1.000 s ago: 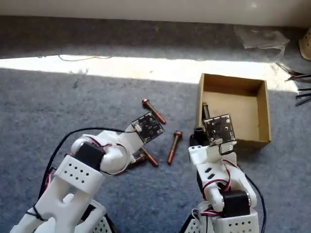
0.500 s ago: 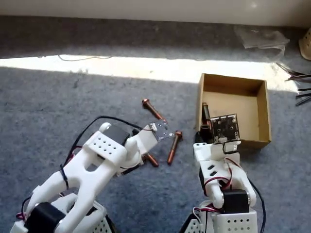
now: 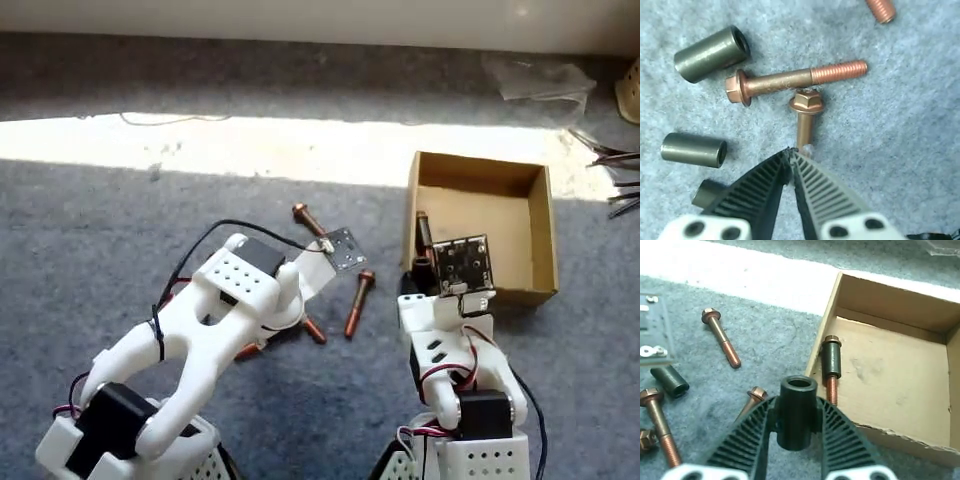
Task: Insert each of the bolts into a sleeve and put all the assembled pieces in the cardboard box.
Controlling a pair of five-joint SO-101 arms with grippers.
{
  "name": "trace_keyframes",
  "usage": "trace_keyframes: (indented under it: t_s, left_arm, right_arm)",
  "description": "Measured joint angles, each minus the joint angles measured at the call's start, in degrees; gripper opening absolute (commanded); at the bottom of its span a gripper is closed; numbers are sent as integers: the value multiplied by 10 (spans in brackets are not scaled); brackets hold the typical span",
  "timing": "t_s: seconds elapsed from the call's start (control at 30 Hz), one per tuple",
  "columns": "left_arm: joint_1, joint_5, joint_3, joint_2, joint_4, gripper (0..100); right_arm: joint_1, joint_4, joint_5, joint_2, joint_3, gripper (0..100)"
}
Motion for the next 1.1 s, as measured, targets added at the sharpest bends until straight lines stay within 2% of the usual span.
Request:
trace_keyframes:
  t_s: [0.63, 0.83, 1.0, 1.1]
  left_arm:
    - [22, -56, 4, 0, -11, 85]
    - [21, -69, 20, 1, -50, 85]
    - [24, -69, 21, 1, -49, 147]
    - [22, -69, 21, 1, -49, 141]
  right_arm:
    - [0, 0, 0, 0, 0, 22]
    - [0, 0, 0, 0, 0, 22]
    - [0, 0, 0, 0, 0, 22]
    - [0, 0, 0, 0, 0, 22]
